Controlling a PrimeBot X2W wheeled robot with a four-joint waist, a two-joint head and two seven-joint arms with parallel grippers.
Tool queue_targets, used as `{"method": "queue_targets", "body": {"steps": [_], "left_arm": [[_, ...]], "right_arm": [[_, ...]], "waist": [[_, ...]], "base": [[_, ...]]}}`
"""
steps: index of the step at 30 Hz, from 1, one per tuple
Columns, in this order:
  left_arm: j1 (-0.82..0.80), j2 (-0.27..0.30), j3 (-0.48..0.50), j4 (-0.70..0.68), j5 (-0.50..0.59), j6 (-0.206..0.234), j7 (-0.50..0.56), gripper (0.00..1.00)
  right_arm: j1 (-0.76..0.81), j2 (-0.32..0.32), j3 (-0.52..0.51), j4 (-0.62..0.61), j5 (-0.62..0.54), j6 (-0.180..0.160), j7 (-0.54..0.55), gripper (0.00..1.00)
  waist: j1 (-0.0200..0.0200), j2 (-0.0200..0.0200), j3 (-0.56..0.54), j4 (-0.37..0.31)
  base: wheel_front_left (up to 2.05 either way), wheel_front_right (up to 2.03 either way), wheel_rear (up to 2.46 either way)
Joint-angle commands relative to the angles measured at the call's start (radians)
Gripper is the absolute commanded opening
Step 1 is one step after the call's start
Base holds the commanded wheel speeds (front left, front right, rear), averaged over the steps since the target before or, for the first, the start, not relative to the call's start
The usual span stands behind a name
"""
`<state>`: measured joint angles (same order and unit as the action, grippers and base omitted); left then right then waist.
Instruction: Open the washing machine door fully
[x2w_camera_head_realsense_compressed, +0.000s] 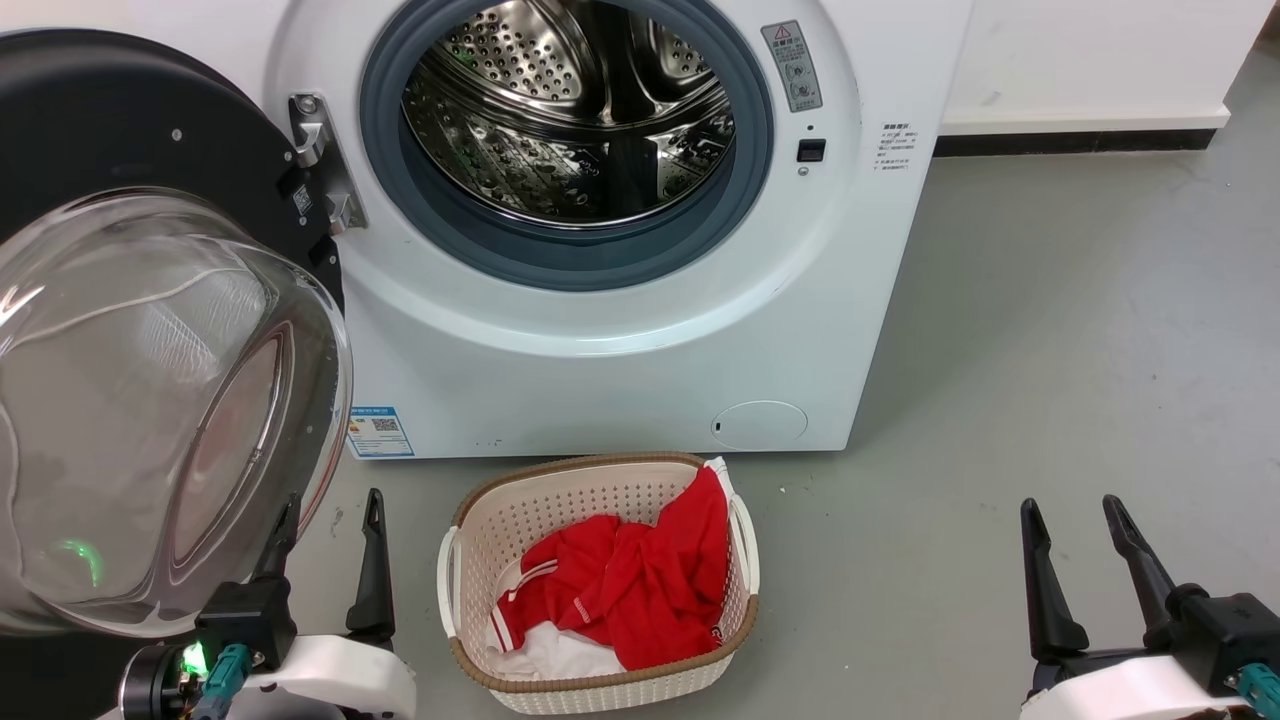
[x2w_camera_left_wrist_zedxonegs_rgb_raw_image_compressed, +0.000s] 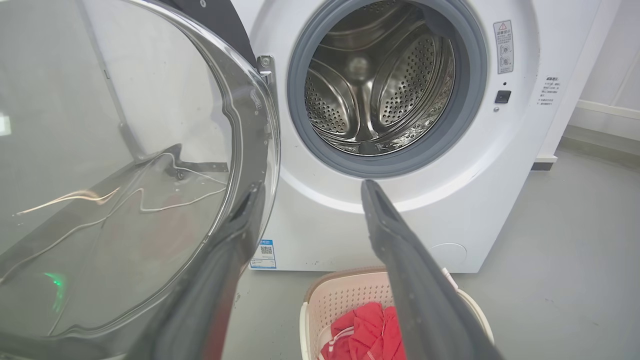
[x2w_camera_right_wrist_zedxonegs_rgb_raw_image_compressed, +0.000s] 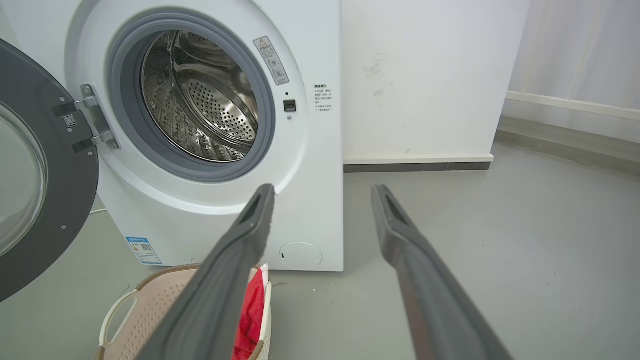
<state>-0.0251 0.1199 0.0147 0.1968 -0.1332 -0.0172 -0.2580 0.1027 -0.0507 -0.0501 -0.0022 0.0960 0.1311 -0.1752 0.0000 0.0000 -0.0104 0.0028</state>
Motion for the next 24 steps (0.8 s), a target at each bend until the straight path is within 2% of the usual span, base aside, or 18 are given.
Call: {"method": "queue_targets", "body": {"steps": [1, 14, 15, 18, 24], "left_arm": [[-0.009, 0.005, 0.000, 0.002, 0.004, 0.003, -0.001, 1.00], [-0.001, 0.012, -0.006, 0.005, -0.005, 0.018, -0.003, 1.00], [0.000, 0.008, -0.007, 0.003, -0.003, 0.013, 0.000, 0.00], [0.012, -0.001, -0.008, 0.027, -0.003, 0.012, 0.001, 0.00], [-0.009, -0.007, 0.014, 0.041, -0.121, 0.001, 0.044, 0.00]], "right_arm": [[0.003, 0.001, 0.001, -0.006, 0.000, -0.001, 0.002, 1.00], [0.014, 0.001, 0.005, -0.017, 0.007, -0.001, 0.001, 1.00], [0.005, 0.000, 0.004, -0.013, 0.003, 0.000, 0.000, 0.00], [0.008, 0.000, 0.005, 0.012, 0.005, 0.000, 0.000, 0.00], [-0.005, -0.006, 0.010, 0.025, 0.138, 0.000, 0.015, 0.00]], "waist": [[0.0000, 0.0000, 0.000, 0.000], [0.0000, 0.0000, -0.002, 0.002], [0.0000, 0.0000, -0.002, 0.002], [0.0000, 0.0000, -0.002, 0.002], [0.0000, 0.0000, -0.001, 0.001]], "base": [[0.00, 0.00, 0.00], [0.00, 0.00, 0.00], [0.00, 0.00, 0.00], [0.00, 0.00, 0.00], [0.00, 0.00, 0.00]]}}
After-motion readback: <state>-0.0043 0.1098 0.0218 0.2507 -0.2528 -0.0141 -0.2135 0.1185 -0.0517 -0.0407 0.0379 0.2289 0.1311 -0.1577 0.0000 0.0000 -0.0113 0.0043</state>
